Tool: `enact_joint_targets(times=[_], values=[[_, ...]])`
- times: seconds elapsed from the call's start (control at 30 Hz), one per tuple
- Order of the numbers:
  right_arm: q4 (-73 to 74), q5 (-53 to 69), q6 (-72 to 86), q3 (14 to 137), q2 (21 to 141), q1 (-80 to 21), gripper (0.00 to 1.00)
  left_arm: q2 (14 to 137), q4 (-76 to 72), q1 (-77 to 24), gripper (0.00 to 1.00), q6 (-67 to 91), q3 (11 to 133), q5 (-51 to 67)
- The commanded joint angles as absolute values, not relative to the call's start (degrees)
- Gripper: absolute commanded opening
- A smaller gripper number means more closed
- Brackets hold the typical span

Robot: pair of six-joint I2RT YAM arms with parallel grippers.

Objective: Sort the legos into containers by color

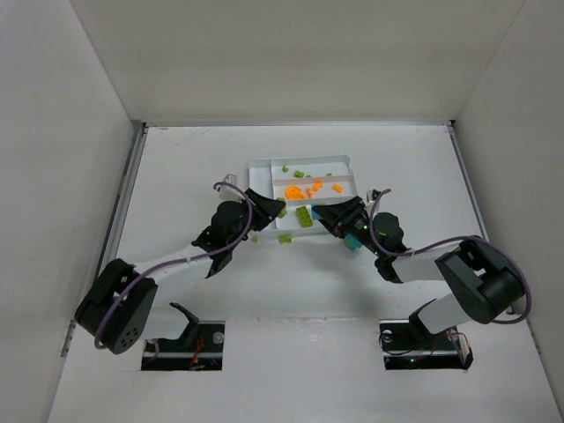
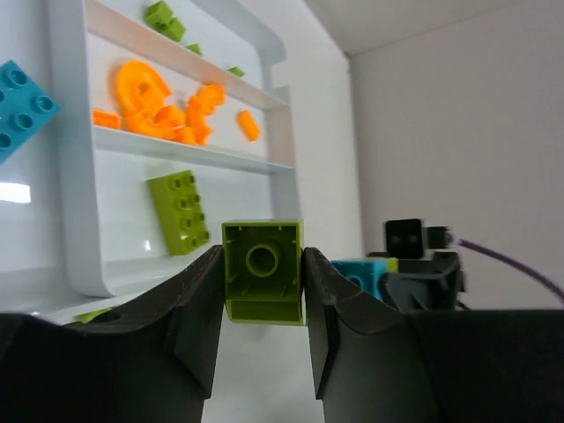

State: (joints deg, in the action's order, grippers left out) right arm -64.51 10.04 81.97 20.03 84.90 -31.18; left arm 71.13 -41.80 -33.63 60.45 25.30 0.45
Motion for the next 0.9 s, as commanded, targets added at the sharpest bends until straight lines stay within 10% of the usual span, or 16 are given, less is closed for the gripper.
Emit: enact_joint_targets(times=[0.0,0.53,0.87], values=[[-62.07,8.97,75.86,18.9,81.84,-31.07,0.23,75.74,-37.54,-36.42,0.16,49.41,32.33,-5.09],[-27.33,-8.97,51.94,26.19,65.65,-39.77,0.24,92.37,-32.96,-40.91,0.36,40.08,43.06,-13.27],[-27.77,-2.91,54.4,31.02,68.9,-40.03,0.26,76.4,-37.34,-41.88,0.47,44.64,33.59,-11.35]])
